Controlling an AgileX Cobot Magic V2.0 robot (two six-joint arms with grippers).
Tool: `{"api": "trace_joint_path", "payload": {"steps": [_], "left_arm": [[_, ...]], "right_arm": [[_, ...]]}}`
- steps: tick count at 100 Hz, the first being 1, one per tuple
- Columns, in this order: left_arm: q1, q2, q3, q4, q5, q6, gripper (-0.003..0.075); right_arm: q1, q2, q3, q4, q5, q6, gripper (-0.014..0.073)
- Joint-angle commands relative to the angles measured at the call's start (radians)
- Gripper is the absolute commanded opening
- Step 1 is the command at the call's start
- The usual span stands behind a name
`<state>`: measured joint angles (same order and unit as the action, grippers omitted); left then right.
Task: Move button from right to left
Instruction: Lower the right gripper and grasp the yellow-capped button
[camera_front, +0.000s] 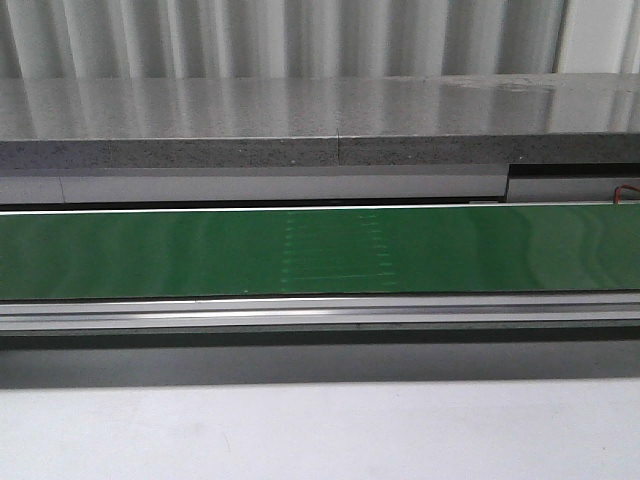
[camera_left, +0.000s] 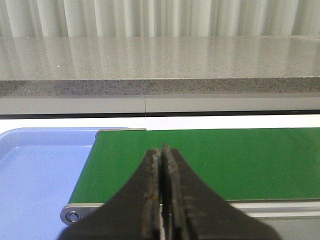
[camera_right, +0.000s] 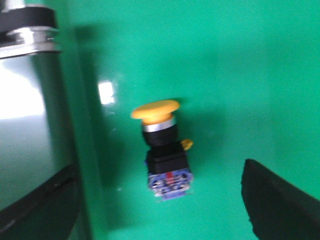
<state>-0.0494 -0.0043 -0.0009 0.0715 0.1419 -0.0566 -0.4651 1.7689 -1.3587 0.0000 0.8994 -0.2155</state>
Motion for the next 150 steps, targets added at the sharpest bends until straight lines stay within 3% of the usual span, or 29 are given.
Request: {"api": "trace_joint_path", "payload": {"steps": [1, 27, 63, 73, 85, 97, 120, 150], "left_arm": [[0.002, -0.036, 0.024, -0.004, -0.082, -0.011, -0.0020], [0.002, -0.036, 0.024, -0.004, -0.082, -0.011, -0.0020], [0.002, -0.036, 0.024, -0.004, -0.082, -0.011, -0.0020], [0.002, -0.036, 0.024, -0.004, -0.082, -0.011, -0.0020], [0.002, -0.036, 0.024, -0.004, -0.082, -0.011, -0.0020], [0.002, -0.036, 0.024, -0.004, -0.082, -0.011, -0.0020], [0.002, -0.036, 0.024, -0.004, -0.082, -0.011, -0.0020], [0.002, -0.036, 0.024, -0.004, -0.082, -0.011, -0.0020]], "right_arm": [[-0.032, -0.024, -0.037, 0.000, -0.021, -0.025, 0.0646], [-0.061, 0.062, -0.037, 0.072, -0.033, -0.120, 0.0646], [-0.061, 0.177, -0.037, 0.074, -0.045, -0.120, 0.0640], [-0.061, 0.190, -0.037, 0.073, -0.052, -0.120, 0.0557], [-0.061, 0.208, -0.037, 0.075, -0.049, -0.118, 0.0367], [-0.061, 0.204, -0.049, 0.094, -0.045, -0.117, 0.0241], [-0.058, 0.158, -0.173, 0.230, 0.097, -0.112, 0.0230], [-0.010, -0.012, -0.175, 0.302, 0.183, -0.087, 0.0230]]}}
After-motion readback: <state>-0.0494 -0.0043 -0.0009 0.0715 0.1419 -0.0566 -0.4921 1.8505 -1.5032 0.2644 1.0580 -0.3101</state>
